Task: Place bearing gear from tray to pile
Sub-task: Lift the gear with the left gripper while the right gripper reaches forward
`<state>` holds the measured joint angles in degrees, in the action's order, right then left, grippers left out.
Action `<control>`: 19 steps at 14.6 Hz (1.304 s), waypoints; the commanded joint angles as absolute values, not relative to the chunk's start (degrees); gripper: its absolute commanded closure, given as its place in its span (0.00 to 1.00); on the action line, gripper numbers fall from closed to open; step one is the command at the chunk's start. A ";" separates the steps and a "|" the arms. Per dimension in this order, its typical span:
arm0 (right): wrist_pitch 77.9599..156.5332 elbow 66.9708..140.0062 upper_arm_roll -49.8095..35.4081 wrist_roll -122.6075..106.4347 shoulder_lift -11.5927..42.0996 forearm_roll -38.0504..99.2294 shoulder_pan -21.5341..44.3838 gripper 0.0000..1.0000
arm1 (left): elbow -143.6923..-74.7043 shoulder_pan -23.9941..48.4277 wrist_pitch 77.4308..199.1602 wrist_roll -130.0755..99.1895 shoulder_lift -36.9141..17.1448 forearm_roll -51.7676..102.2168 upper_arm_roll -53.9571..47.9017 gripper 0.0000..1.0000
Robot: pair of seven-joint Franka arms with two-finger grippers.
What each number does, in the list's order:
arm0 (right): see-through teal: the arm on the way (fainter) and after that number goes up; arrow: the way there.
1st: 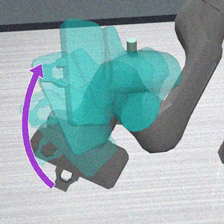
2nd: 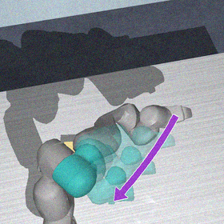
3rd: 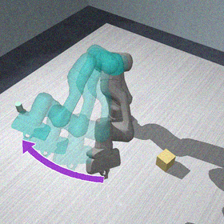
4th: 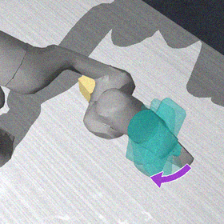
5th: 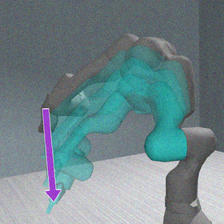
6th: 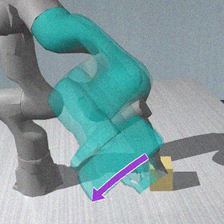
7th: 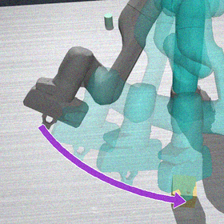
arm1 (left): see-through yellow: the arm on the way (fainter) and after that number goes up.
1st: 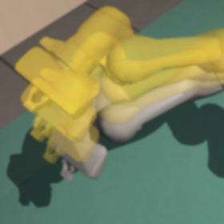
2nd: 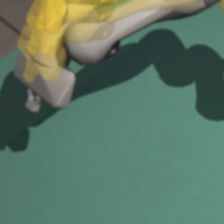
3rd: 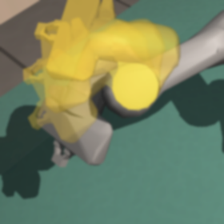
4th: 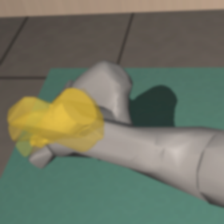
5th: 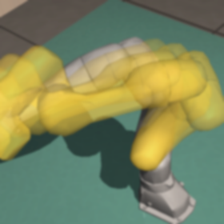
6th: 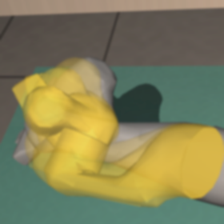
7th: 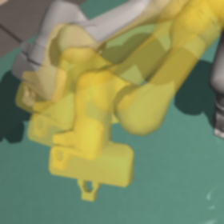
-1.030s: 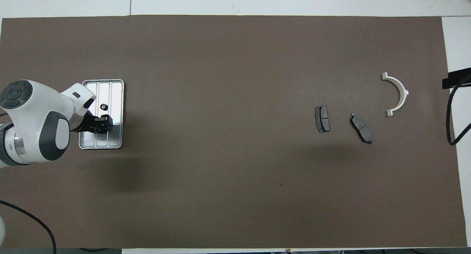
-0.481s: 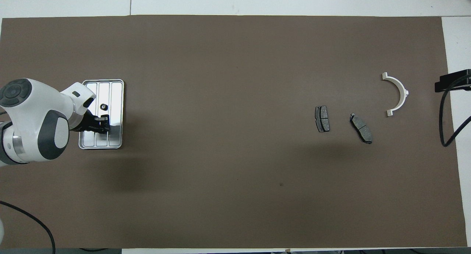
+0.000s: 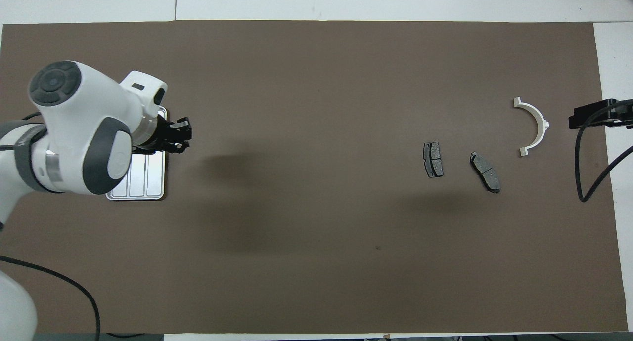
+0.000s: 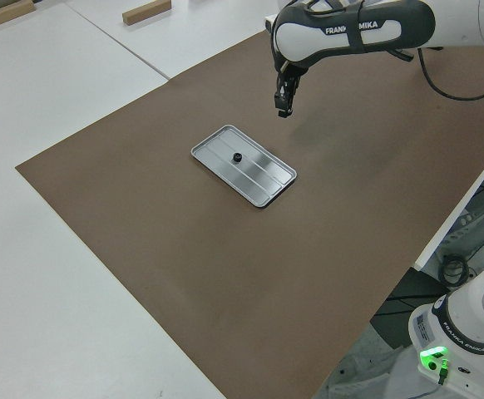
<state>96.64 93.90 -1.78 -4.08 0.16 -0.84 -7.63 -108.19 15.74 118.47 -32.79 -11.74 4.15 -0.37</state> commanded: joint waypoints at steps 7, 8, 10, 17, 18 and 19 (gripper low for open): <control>98.52 98.00 -1.93 -3.87 -2.55 0.09 -7.73 0.00 | -92.46 34.79 124.07 -58.44 -28.03 4.93 1.14 1.00; 98.61 98.00 -1.93 -3.87 -2.55 0.09 -7.82 0.00 | -92.90 35.85 125.32 -60.62 -28.56 4.83 1.23 1.00; 98.70 97.39 -1.85 -3.52 -2.29 0.09 -7.91 0.00 | -94.91 36.21 126.47 -61.44 -28.65 3.78 1.23 1.00; 101.60 98.43 -2.02 4.12 -1.23 -0.09 -1.51 0.00 | -97.02 36.21 128.22 -61.96 -29.62 3.78 1.32 1.00; 101.60 98.44 -2.02 4.48 -0.53 -0.17 -0.36 0.00 | -97.29 36.30 128.93 -62.05 -29.62 3.78 1.32 1.00; 101.69 98.44 -2.02 4.48 -0.35 -0.18 0.00 0.00 | -97.29 36.30 128.94 -62.05 -29.71 3.78 1.32 1.00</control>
<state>100.08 97.10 -1.99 3.37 -0.54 -0.51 -0.81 -96.17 35.67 126.97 -60.62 -29.64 4.94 0.83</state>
